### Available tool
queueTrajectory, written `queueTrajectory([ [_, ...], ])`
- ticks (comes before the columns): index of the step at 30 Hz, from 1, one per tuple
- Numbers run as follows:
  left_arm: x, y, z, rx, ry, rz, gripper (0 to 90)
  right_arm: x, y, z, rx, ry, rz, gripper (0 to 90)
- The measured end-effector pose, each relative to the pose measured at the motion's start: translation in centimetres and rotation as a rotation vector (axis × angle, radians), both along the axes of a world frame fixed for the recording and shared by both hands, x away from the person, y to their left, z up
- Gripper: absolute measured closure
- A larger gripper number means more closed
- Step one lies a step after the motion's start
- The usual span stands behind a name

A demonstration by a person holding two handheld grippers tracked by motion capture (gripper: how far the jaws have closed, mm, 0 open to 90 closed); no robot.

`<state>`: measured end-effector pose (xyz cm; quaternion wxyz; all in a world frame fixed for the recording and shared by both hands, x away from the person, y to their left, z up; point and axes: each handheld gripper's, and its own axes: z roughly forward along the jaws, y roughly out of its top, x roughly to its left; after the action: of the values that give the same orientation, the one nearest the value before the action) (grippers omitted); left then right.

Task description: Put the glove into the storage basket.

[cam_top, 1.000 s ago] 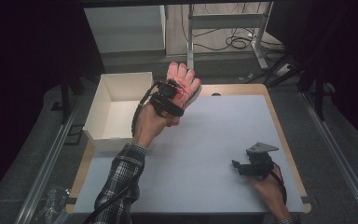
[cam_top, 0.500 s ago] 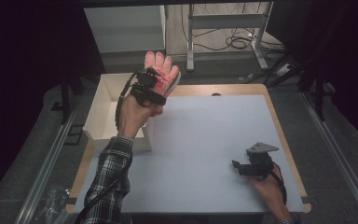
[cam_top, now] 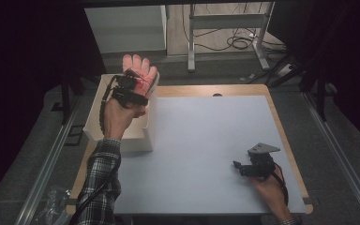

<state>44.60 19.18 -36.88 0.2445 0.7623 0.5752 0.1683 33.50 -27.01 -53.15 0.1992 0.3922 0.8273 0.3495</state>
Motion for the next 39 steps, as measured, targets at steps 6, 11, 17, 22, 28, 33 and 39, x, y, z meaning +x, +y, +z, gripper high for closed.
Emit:
queueTrajectory([
  [6,0.2,1.8,-1.6,0.014,0.009,0.039,37.9,0.0,0.0,0.0,-0.001,-0.001,-0.001,22.5],
  [11,0.6,2.8,-3.4,0.016,0.019,0.073,37.7,0.0,0.0,0.0,-0.001,0.0,-0.001,22.5],
  [17,1.3,3.0,-5.9,0.013,0.039,0.075,37.3,0.0,0.0,0.0,-0.001,0.0,-0.002,22.5],
  [22,2.0,2.4,-7.7,0.022,0.063,0.062,37.0,0.0,0.0,0.0,0.001,0.001,-0.003,22.5],
  [28,2.7,1.8,-9.5,0.034,0.111,0.058,36.2,0.0,0.0,0.0,0.002,0.001,-0.003,22.5],
  [33,3.5,1.4,-10.6,0.07,0.176,0.06,35.2,0.0,0.0,0.0,0.002,0.001,-0.003,22.5],
  [39,4.6,0.9,-11.3,0.104,0.266,0.061,32.8,0.0,0.0,0.0,0.002,0.001,-0.003,22.5],
])
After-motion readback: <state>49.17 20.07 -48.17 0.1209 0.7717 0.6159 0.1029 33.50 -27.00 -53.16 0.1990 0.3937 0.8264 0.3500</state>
